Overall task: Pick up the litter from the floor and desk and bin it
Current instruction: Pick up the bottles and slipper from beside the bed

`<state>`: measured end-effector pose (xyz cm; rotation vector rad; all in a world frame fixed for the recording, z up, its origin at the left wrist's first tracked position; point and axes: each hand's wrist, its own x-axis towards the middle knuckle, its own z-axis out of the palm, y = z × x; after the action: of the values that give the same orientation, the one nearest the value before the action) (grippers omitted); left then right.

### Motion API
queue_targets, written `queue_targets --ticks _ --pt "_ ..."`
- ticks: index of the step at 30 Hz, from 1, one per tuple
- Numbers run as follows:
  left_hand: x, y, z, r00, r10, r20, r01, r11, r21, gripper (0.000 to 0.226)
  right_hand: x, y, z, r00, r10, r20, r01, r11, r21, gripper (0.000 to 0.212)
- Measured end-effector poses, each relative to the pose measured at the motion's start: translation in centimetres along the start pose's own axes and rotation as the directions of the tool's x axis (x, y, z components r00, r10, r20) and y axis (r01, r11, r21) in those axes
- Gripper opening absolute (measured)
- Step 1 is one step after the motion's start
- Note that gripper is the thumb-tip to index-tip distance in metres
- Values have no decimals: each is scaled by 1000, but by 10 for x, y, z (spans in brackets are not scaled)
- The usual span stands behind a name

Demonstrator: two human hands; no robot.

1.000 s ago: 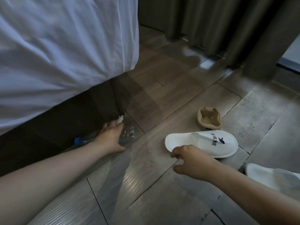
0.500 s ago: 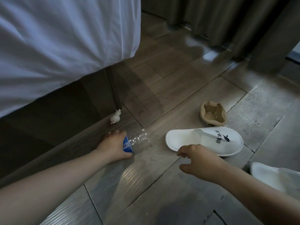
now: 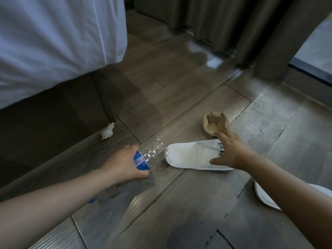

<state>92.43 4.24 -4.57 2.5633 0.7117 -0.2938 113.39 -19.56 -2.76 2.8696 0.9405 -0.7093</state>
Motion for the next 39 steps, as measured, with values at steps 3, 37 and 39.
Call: queue_targets --ticks 3,37,39 --pt "-2 4 -1 1000 6 18 -6 1000 2 52 12 10 4 1000 -22 15 21 1000 20 116" --pt "-5 2 9 998 28 62 -26 999 -37 52 19 9 59 989 -92 114 105 988 -116 159" --pt "-4 2 9 998 24 57 -23 999 -30 53 18 6 61 988 -91 122 102 991 -86 159"
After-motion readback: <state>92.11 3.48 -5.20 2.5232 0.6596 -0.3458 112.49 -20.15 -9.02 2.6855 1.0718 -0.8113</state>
